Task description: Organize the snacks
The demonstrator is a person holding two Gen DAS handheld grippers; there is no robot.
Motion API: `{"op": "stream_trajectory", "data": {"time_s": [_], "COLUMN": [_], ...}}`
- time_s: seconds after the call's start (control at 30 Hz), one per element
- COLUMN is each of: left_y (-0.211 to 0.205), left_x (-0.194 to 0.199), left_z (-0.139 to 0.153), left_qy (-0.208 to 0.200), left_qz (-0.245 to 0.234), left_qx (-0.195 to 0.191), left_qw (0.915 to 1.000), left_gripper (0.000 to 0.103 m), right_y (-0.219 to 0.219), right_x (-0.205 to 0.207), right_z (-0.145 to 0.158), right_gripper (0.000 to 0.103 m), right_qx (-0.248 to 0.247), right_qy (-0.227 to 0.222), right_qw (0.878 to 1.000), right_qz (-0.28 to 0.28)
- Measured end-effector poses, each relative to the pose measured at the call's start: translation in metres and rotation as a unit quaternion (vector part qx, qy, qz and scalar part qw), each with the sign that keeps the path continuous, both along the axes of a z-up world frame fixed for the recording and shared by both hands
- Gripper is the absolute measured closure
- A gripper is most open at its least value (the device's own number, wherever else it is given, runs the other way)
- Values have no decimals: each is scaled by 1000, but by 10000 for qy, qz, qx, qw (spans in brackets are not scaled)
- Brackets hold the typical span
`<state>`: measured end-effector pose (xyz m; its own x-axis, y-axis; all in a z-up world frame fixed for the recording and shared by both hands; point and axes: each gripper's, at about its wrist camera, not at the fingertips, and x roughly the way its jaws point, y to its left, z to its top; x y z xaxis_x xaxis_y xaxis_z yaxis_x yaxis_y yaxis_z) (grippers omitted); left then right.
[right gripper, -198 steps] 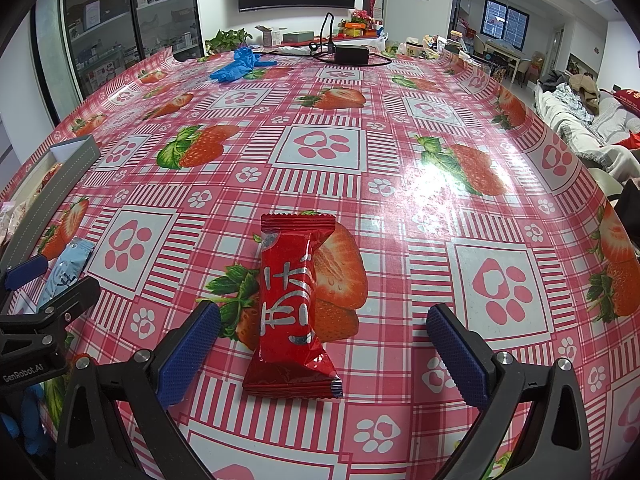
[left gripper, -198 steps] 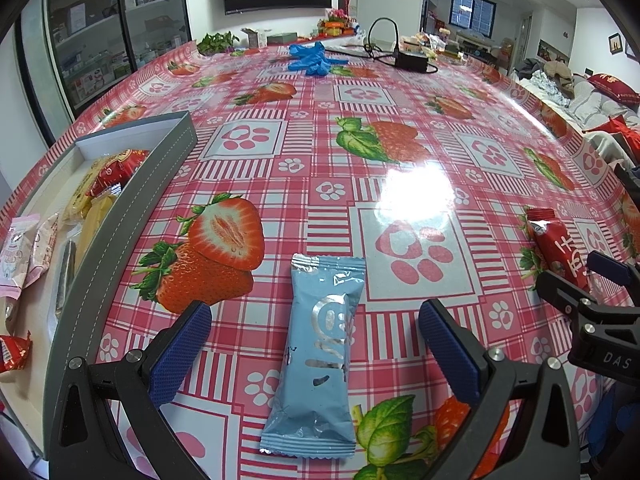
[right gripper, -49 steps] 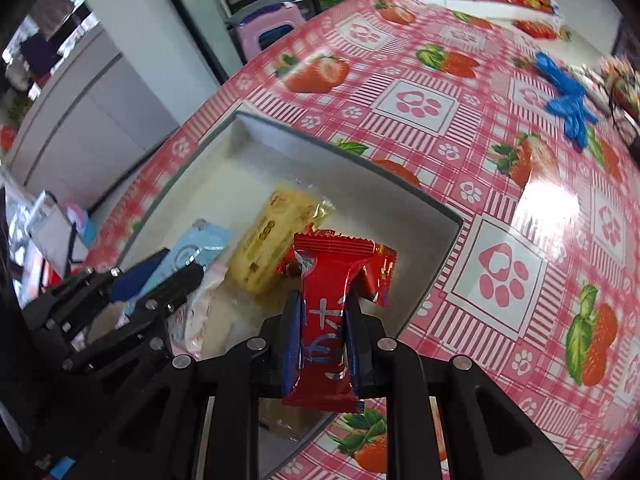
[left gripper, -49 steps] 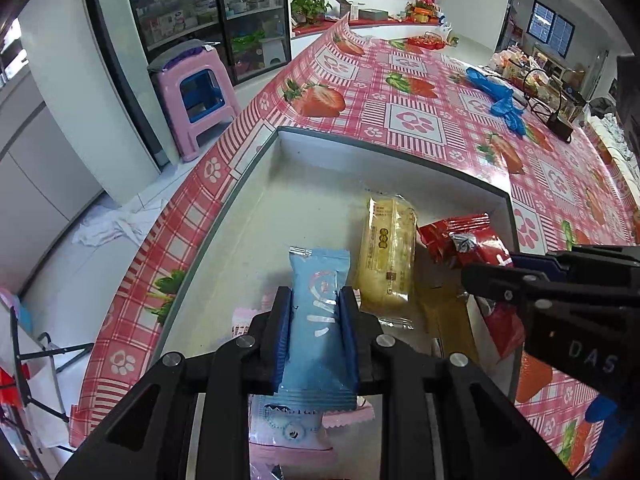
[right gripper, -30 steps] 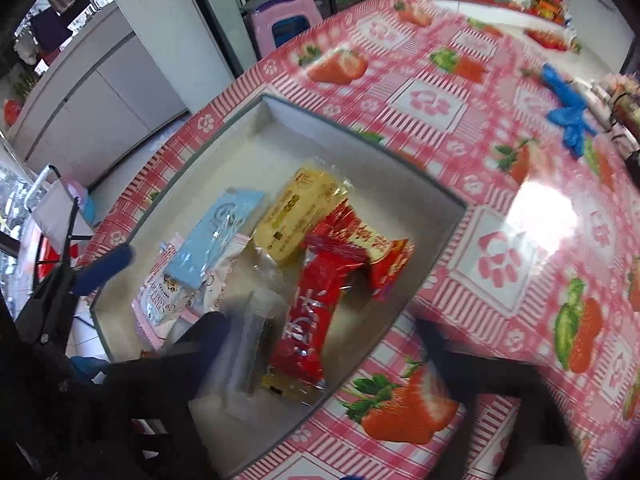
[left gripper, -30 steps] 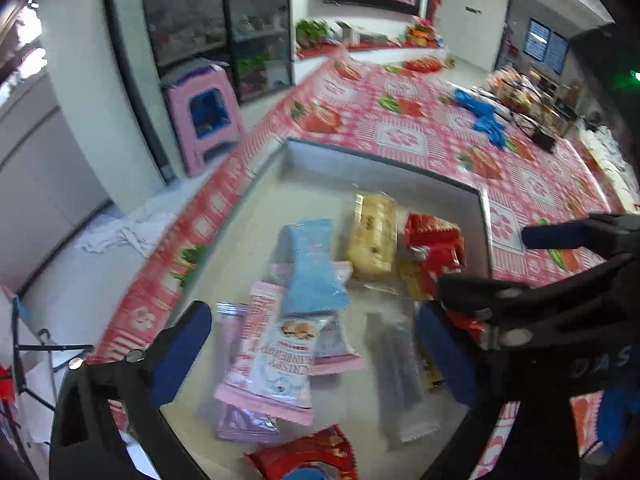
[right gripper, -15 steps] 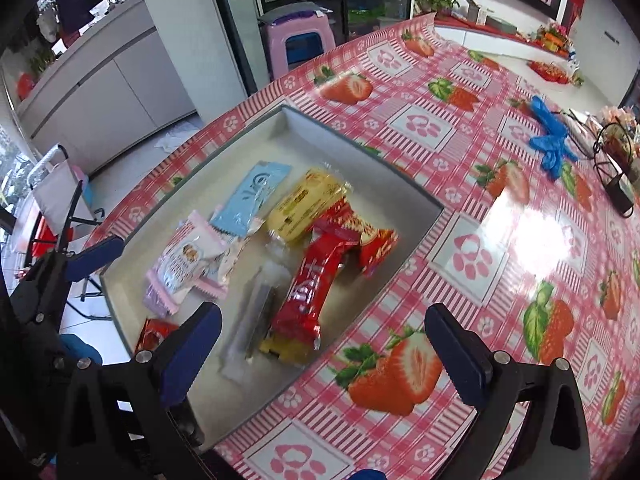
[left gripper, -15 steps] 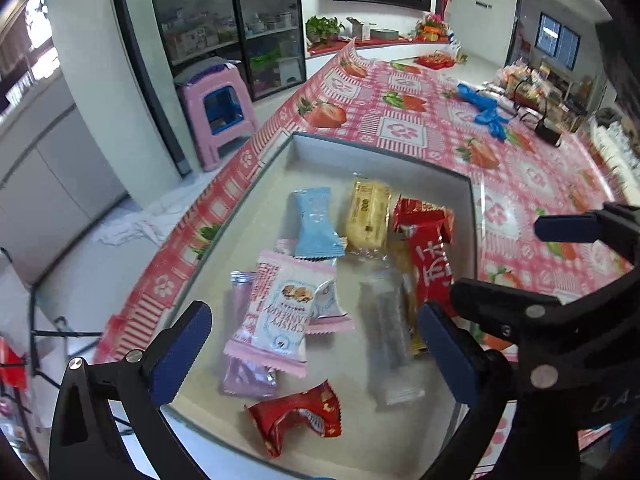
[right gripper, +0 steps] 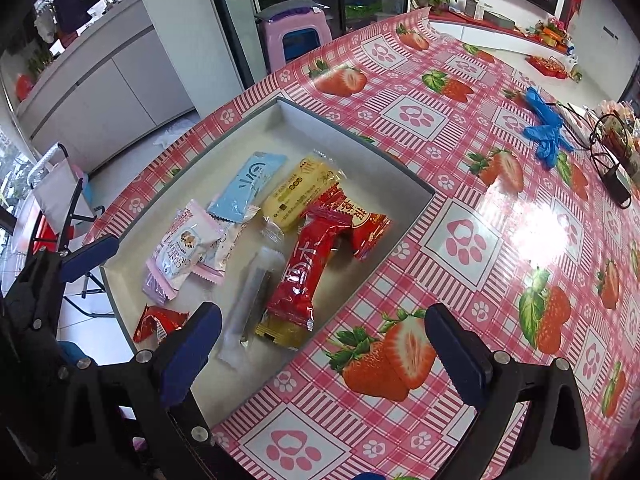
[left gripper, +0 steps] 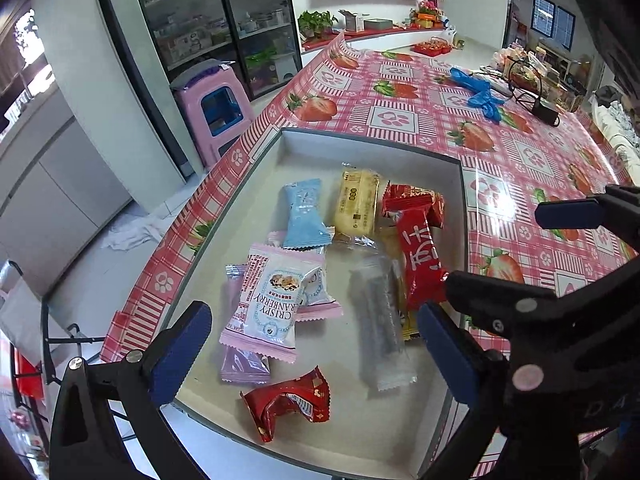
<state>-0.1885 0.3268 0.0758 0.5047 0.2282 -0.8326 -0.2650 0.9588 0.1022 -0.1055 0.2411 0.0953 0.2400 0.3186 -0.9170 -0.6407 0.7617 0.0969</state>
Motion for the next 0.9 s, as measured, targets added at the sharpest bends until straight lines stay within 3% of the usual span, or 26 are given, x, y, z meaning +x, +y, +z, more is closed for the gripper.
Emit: {"op": "stream_trajectory", "data": {"time_s": [0.9], "left_y": [0], "left_x": [-3], "left_z": [-3], "left_qy": [-9], "left_qz": [-33], "left_qx": [77], "left_qw": [10000], "left_gripper": [0], "right_y": [3], "right_x": [-2], "right_z": [-10], "right_gripper": [1], "right_qx": [-66], "right_qy": [119], "right_qw": [9999], "right_qz": [59]}}
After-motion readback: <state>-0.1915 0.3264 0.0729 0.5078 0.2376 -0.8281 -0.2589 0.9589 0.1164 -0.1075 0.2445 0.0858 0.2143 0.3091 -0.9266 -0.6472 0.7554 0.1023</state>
